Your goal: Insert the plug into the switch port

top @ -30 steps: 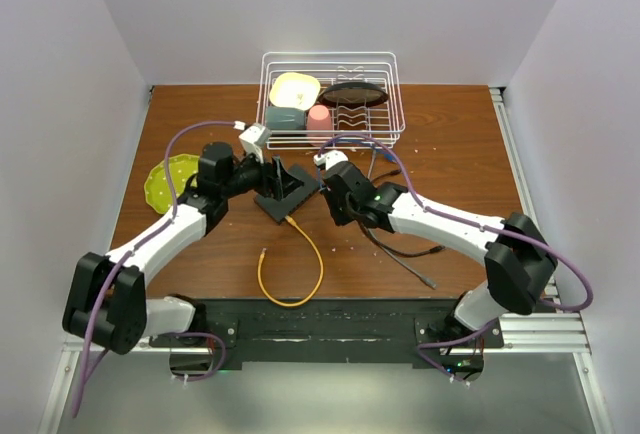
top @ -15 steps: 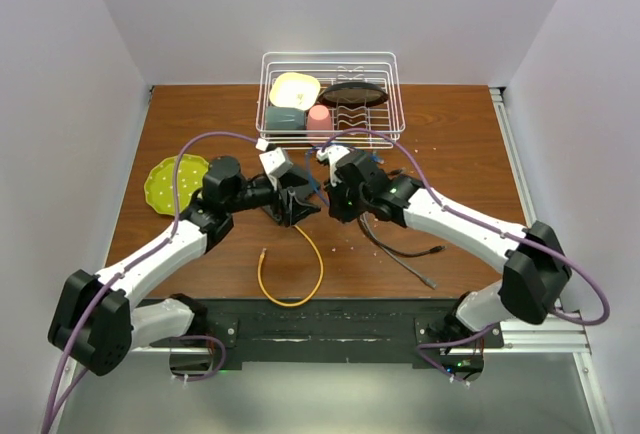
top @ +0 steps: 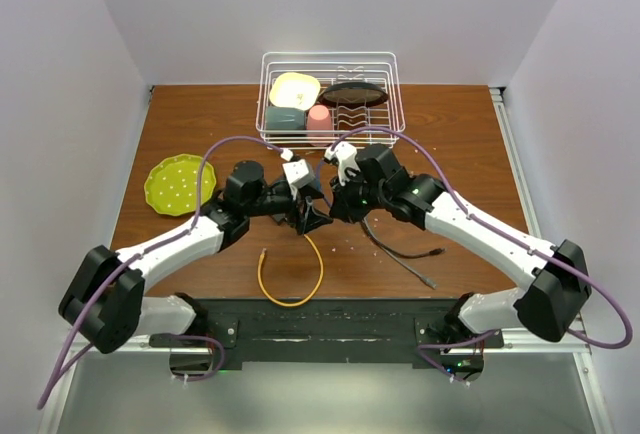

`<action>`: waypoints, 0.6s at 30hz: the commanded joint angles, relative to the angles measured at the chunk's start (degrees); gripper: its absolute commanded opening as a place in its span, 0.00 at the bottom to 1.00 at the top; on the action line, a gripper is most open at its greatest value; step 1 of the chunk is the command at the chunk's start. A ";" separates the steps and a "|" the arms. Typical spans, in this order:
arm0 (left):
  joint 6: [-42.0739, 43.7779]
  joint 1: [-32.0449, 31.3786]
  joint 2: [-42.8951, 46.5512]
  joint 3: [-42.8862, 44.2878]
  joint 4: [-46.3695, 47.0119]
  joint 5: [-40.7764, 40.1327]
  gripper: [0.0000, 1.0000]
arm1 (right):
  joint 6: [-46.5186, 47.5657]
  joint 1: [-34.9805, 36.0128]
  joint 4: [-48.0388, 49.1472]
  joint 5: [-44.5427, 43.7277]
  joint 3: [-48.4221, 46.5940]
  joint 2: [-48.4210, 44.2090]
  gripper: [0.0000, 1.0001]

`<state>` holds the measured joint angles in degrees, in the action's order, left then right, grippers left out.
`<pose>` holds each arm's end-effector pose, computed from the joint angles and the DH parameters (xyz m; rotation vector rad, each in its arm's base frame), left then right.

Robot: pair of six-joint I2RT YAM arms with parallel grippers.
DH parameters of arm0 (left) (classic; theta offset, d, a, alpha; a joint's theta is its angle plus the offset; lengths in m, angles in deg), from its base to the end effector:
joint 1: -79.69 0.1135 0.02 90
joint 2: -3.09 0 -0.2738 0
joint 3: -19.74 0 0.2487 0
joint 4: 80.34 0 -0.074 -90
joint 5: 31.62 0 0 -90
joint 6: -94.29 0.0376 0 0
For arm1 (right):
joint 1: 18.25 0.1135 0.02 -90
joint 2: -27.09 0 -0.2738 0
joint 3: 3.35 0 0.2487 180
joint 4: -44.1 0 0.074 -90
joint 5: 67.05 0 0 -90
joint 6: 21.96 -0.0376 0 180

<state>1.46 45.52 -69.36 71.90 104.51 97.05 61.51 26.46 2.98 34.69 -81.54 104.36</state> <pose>0.2105 -0.1713 0.2608 0.9751 1.6472 -1.0621 0.2028 0.2115 0.3130 -0.8750 2.1853 0.6899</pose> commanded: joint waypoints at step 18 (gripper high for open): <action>0.28 -3.36 -8.68 4.96 5.80 5.27 0.11 | 3.88 -0.06 2.99 11.80 -0.99 -6.08 0.00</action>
<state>2.31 43.88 -77.27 74.78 106.19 99.06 64.07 25.67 -0.78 37.49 -80.82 101.35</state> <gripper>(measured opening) 0.112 0.081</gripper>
